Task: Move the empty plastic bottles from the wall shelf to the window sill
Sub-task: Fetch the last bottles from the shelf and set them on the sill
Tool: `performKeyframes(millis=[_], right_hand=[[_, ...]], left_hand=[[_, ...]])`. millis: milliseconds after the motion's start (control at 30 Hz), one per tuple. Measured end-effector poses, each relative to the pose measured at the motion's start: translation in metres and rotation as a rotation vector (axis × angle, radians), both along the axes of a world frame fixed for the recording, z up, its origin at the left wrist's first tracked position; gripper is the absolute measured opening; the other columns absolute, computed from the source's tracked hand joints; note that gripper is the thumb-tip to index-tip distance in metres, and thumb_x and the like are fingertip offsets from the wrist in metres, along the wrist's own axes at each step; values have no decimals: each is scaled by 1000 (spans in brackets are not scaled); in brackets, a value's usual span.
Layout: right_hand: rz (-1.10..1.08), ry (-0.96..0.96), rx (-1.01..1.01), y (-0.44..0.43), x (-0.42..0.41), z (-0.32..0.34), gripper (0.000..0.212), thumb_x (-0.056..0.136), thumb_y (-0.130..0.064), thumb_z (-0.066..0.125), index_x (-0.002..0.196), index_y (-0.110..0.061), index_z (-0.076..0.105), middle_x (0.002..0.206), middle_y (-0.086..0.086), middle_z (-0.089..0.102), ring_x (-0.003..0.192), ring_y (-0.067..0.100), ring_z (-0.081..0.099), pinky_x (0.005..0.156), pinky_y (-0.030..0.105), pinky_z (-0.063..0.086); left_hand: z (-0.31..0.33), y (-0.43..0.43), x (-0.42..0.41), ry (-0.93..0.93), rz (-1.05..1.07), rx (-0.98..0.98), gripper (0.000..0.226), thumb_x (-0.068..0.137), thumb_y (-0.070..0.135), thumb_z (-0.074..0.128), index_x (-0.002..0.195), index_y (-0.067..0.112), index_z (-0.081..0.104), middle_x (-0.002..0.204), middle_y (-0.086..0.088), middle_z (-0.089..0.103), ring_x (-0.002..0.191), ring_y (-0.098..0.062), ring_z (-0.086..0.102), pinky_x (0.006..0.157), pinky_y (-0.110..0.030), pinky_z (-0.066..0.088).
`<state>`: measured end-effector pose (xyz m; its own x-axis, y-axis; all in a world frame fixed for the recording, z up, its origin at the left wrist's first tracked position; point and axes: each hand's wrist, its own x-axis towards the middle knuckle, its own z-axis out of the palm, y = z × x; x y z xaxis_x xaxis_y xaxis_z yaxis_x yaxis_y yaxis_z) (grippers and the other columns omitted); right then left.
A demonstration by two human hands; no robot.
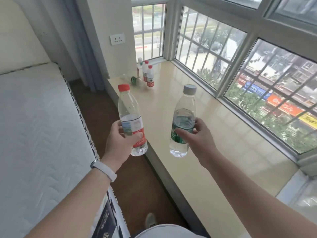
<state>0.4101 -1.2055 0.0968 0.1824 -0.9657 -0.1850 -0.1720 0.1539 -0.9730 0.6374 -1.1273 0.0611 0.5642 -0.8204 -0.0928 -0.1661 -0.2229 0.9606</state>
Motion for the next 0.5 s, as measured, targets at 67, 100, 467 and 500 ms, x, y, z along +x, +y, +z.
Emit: performKeyframes(millis=[67, 100, 467, 500], right_hand=[[29, 19, -4, -10, 17, 2, 41, 70, -21, 82, 105, -28, 62, 97, 0, 73, 85, 16, 72, 84, 50, 58], [49, 27, -7, -15, 26, 4, 41, 70, -20, 82, 106, -28, 62, 98, 0, 73, 85, 16, 72, 84, 50, 58], [261, 5, -19, -71, 106, 3, 39, 76, -13, 79, 109, -26, 62, 101, -4, 74, 86, 12, 72, 78, 45, 61], [274, 3, -16, -78, 110, -1, 39, 76, -13, 79, 109, -25, 62, 102, -4, 74, 86, 11, 72, 77, 42, 61]], left_hand=[[0, -4, 14, 11, 34, -8, 58, 76, 20, 83, 125, 25, 52, 110, 10, 62, 99, -8, 62, 80, -26, 51], [0, -4, 19, 19, 49, -9, 58, 77, 20, 83, 125, 24, 51, 111, 10, 62, 99, -7, 62, 77, -24, 50], [-12, -18, 63, 86, 188, 24, 54, 80, 16, 81, 125, 22, 52, 113, 5, 63, 102, -10, 62, 79, -25, 51], [-13, -24, 66, 87, 191, 31, 54, 81, 15, 81, 125, 22, 52, 112, 6, 63, 101, -10, 62, 77, -22, 51]])
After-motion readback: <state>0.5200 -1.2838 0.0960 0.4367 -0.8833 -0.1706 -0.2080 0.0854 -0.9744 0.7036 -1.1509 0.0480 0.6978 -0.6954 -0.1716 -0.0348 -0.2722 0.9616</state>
